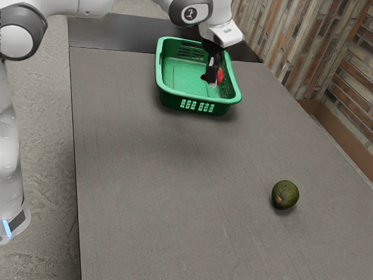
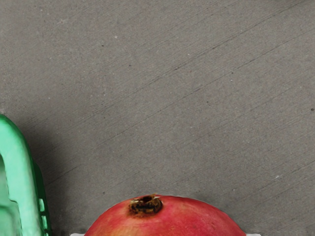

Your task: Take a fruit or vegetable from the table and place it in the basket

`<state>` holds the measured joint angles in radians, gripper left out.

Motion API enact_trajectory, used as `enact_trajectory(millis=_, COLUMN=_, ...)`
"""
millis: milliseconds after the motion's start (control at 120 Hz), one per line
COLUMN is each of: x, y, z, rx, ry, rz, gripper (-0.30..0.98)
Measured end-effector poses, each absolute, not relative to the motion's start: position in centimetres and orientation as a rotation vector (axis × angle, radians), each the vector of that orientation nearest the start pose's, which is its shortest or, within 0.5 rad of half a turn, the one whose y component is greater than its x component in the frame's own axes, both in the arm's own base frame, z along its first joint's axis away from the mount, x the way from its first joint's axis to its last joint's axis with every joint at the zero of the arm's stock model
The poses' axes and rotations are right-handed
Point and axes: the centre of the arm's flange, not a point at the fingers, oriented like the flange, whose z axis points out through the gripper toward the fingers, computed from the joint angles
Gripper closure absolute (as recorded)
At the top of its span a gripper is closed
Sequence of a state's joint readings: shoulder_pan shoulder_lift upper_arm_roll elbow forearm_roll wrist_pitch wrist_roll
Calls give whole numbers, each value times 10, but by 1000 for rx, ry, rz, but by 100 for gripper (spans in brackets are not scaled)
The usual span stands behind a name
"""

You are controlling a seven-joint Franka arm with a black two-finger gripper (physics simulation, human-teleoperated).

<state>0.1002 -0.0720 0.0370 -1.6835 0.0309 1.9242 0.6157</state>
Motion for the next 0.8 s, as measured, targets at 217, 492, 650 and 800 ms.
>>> enact_trajectory(millis=217, x=545, y=168, z=650, rx=-2900, ry=486, rz=-381, gripper=35)
enact_trajectory(millis=492, x=566, y=199, z=646, rx=-2875, ry=418, rz=-389, gripper=36)
enact_trajectory(millis=650, x=569, y=201, z=649, rx=-2872, ry=409, rz=-415, gripper=36)
enact_trajectory(millis=800, x=560, y=238, z=642, rx=-2891, ry=308, rz=-408, gripper=36)
